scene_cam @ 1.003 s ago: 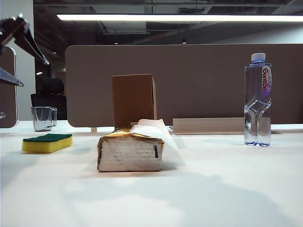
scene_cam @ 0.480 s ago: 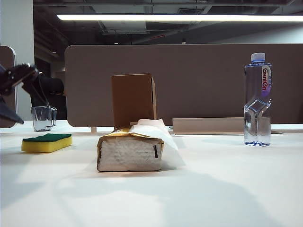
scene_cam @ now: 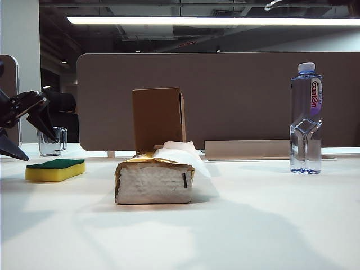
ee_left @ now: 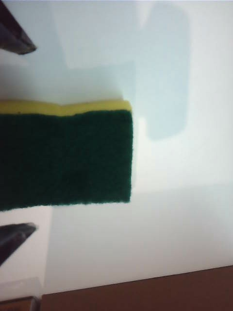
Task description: Move the sponge from left to right to wipe the table, avoiding obstacles on the table, and finally reaching the bottle of mineral water.
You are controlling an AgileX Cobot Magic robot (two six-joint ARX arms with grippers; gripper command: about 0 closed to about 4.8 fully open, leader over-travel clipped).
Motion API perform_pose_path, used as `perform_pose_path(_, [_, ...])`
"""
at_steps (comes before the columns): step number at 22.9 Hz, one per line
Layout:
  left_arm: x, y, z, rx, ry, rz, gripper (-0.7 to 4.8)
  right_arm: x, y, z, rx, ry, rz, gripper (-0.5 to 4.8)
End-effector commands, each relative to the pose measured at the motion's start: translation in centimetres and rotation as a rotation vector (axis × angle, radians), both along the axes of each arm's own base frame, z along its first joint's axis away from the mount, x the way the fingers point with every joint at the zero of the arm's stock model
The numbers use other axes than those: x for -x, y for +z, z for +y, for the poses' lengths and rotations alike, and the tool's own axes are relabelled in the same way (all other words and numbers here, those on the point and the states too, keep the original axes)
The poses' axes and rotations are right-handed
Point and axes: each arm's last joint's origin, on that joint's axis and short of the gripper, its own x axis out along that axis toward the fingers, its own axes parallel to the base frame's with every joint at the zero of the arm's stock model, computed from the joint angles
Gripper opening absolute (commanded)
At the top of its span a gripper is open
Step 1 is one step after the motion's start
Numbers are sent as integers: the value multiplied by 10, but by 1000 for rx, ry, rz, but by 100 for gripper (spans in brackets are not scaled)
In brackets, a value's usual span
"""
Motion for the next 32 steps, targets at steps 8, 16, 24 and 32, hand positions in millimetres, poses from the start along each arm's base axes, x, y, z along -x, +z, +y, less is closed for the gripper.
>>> perform_pose_path(8, [-10,-11,-12,2,-38,-25,479,-7,-2,2,-4,6,-6,346])
perform_pose_path(16, [-15,-24,-19,-20,-44,-8,479,-9,-3,3,-3,6,-3,346])
perform_pose_path(24, [-17,-34,-20,-34,-38,18,479,-9,-3,3,-1,3,-1,345])
perform_pose_path(32, [-18,-36,-20,-38,-36,20,457,-10,-4,2,10,-14,-4,344])
